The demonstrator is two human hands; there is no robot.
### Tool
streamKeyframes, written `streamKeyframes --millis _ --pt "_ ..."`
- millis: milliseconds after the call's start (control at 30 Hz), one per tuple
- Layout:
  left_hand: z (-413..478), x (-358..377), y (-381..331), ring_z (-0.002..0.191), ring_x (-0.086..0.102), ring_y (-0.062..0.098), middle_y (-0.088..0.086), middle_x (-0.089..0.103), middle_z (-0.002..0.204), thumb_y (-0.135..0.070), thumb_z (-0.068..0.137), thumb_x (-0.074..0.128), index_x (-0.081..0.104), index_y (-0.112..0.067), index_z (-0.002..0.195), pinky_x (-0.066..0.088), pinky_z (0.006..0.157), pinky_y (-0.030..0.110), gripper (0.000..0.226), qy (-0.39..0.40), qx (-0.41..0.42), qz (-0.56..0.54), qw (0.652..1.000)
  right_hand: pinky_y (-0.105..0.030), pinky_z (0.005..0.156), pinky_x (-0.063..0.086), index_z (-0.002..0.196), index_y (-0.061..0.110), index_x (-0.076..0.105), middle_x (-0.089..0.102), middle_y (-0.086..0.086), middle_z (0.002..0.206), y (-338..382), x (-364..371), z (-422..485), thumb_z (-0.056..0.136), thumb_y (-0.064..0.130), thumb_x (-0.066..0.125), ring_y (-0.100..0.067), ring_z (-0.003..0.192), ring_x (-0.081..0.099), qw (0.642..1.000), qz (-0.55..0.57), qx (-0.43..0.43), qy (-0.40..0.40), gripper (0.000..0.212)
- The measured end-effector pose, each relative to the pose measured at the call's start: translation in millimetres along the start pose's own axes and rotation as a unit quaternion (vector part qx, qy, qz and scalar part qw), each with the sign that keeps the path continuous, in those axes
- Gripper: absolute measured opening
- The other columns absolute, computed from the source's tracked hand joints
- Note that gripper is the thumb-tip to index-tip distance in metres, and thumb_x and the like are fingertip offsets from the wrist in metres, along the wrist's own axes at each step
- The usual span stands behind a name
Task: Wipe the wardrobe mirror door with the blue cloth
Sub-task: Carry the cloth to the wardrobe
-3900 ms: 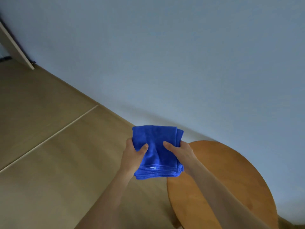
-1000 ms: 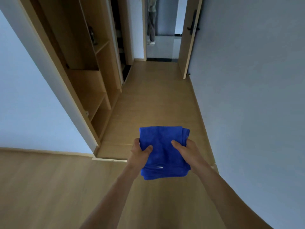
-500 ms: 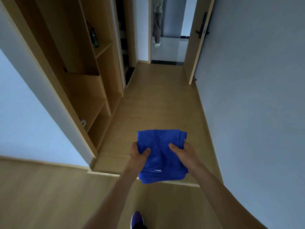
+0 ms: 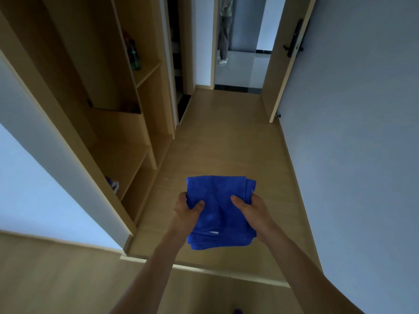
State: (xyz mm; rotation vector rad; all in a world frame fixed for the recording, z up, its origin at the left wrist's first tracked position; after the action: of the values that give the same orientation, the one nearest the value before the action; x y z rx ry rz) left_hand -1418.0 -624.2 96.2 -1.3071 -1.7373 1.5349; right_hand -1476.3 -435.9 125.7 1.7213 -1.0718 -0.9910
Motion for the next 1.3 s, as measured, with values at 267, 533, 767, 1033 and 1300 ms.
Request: streamKeyframes --millis 267,533,767,1033,1300 --pt "82.5 21.0 -22.2 0.087 0.061 0.005 -0.004 0.062 0.102 -0.014 0.097 0.066 0.053 -0.012 0.122 0.047 0.056 0.006 0.028 -0.039 0.014 0.016 0.999 -0.044 0.085 0.061 0.101 0.021 0.069 0.076 0.002 0.096 16.9 -9.4 105.0 0.097 0.027 0.061 -0.016 0.087 0.073 1.000 -0.008 -0.008 0.015 0.011" --pt "159.5 52.1 -63.8 0.087 0.066 0.005 0.000 0.067 0.101 -0.014 0.097 0.065 0.057 -0.014 0.118 0.050 0.062 0.010 0.022 -0.103 0.005 -0.027 0.994 -0.049 0.088 0.059 0.104 0.011 0.068 0.074 -0.011 0.100 65.6 -28.3 219.0 0.098 0.025 0.059 -0.025 0.091 0.073 0.994 -0.052 -0.019 0.091 0.018" --pt "212.1 58.6 -93.3 0.095 0.070 0.018 0.002 0.070 0.104 -0.014 0.096 0.066 0.058 -0.025 0.107 0.059 0.080 0.034 0.018 -0.136 0.006 -0.055 0.989 -0.054 0.083 0.058 0.099 0.009 0.067 0.074 -0.015 0.095 97.2 -29.0 288.8 0.096 0.027 0.060 -0.029 0.088 0.073 0.989 -0.065 -0.038 0.127 0.019" --pt "297.4 48.0 -113.5 0.082 0.071 0.005 -0.002 0.071 0.100 -0.020 0.095 0.068 0.057 -0.033 0.097 0.056 0.070 0.021 0.017 -0.160 0.020 -0.031 0.987 -0.042 0.081 0.061 0.094 0.018 0.069 0.076 -0.003 0.090 132.6 -6.1 372.2 0.096 0.029 0.060 -0.014 0.081 0.073 0.988 -0.075 -0.060 0.123 0.014" --pt "408.2 14.3 -131.2 0.087 0.072 0.007 -0.002 0.072 0.103 -0.017 0.096 0.066 0.060 -0.020 0.115 0.055 0.068 0.020 0.020 -0.164 0.017 -0.081 0.983 -0.036 0.078 0.059 0.097 0.016 0.068 0.075 -0.004 0.093 185.7 43.7 466.8 0.097 0.029 0.059 -0.016 0.084 0.072 0.984 -0.098 -0.068 0.132 0.016"
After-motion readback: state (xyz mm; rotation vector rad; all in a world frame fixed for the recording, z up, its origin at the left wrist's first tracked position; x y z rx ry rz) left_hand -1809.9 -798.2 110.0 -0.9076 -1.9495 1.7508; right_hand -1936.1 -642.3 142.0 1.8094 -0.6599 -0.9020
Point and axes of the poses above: each hand's wrist, its own z-axis towards the middle knuckle, its own x-axis out of the palm, y = z × x, the point moved 1 cm from there along z, towards the middle knuckle
